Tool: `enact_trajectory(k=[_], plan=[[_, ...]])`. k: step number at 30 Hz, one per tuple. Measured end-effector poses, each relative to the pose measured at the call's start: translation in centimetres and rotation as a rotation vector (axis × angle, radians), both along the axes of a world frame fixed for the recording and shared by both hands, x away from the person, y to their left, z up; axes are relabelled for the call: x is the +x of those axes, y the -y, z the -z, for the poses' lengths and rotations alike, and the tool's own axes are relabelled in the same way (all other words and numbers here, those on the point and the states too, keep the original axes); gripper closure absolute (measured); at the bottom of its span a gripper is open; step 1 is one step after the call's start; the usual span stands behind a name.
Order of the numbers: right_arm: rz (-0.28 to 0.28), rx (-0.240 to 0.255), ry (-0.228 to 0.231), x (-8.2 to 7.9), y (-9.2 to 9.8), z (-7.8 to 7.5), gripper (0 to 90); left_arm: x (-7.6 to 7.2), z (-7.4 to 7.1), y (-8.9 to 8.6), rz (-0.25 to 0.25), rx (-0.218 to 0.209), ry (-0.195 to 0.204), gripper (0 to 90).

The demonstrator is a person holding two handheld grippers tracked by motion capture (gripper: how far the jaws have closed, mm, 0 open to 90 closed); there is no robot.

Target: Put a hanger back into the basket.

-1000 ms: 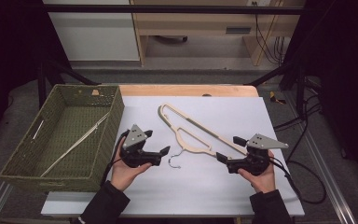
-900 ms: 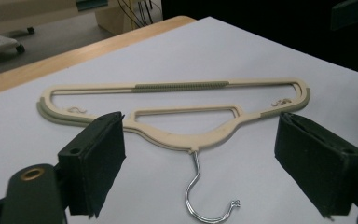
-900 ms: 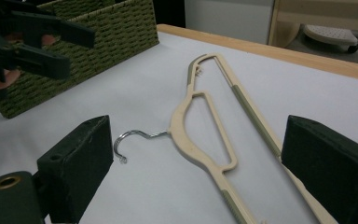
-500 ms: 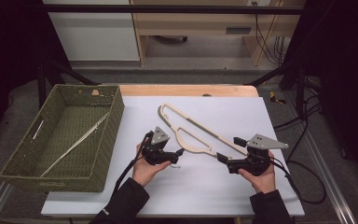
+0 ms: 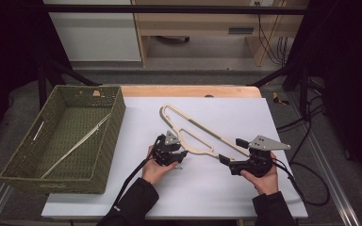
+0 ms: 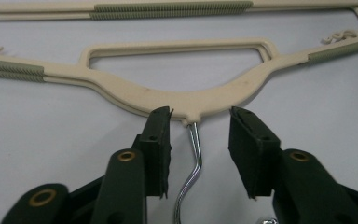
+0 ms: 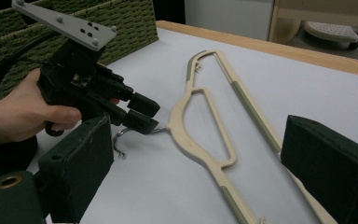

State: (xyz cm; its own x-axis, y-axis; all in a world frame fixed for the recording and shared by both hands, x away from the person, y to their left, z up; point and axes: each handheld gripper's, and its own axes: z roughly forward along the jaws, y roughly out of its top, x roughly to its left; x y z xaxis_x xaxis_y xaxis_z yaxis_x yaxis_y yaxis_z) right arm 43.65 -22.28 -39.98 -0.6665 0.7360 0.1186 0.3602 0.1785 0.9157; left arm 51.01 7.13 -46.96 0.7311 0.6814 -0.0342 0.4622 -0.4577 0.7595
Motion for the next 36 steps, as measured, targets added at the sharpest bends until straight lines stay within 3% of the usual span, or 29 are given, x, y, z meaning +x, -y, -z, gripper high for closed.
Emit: enact_trajectory(k=[10,16,24,36], plan=[[-0.003,-0.003,0.0,0.1,0.1,0.0,9.9,0.5,1.0,0.6,0.004,0.026,-0.031,74.1],[-0.005,-0.008,-0.004,0.1,0.0,0.1,10.1,0.6,0.9,0.5,-0.004,0.05,-0.023,82.1],[-0.015,-0.017,-0.002,0.3,0.0,0.2,10.6,0.6,0.7,0.6,-0.014,0.042,-0.051,87.9],[-0.037,-0.029,-0.029,1.1,-1.2,1.2,13.8,-0.6,-2.1,-0.3,-0.027,0.051,0.002,88.5]])
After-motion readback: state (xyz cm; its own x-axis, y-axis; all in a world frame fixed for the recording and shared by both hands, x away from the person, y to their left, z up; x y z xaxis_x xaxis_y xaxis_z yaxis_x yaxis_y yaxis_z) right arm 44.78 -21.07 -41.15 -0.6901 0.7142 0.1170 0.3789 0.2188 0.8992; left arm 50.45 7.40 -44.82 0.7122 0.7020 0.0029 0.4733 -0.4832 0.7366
